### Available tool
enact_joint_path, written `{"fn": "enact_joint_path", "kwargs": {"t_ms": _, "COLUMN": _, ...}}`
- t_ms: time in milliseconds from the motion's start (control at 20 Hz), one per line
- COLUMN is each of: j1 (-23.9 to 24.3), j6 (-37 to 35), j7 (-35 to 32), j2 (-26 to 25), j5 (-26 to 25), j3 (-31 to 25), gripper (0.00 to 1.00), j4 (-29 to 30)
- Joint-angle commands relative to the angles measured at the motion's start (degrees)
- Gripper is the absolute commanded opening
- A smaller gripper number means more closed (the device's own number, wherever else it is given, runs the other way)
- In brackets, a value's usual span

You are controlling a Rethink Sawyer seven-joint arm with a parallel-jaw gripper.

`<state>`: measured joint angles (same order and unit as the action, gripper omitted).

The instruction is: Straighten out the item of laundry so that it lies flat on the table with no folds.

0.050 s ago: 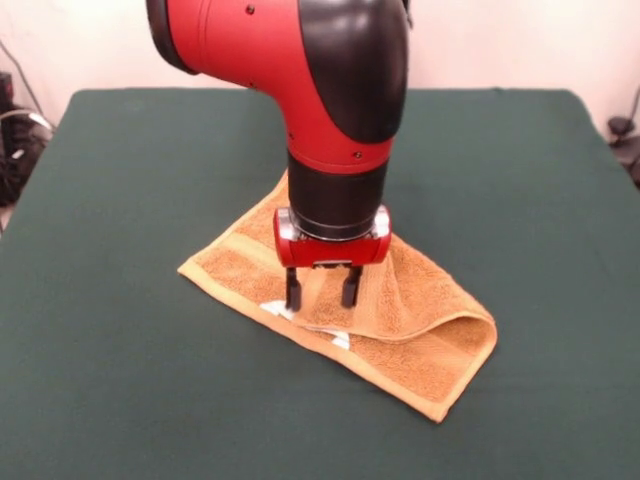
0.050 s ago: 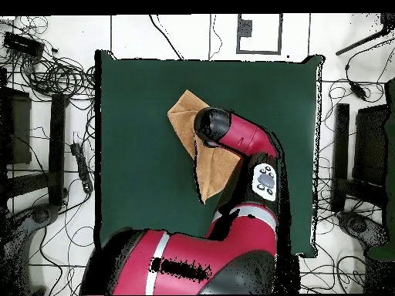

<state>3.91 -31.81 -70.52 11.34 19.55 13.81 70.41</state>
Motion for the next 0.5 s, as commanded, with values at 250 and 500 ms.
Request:
{"fn": "enact_joint_path", "kwargs": {"t_ms": 250, "j1": -0.72, "j6": 0.42, "j7": -12.14, "j2": -3.7, "j5": -1.81, "j3": -2.16, "gripper": 1.0, "j4": 0.83}}
{"fn": "enact_joint_path", "kwargs": {"t_ms": 500, "j1": 0.12, "j6": 0.95, "j7": -11.0, "j2": -3.23, "j5": -1.87, "j3": -3.42, "gripper": 1.0, "j4": 1.83}}
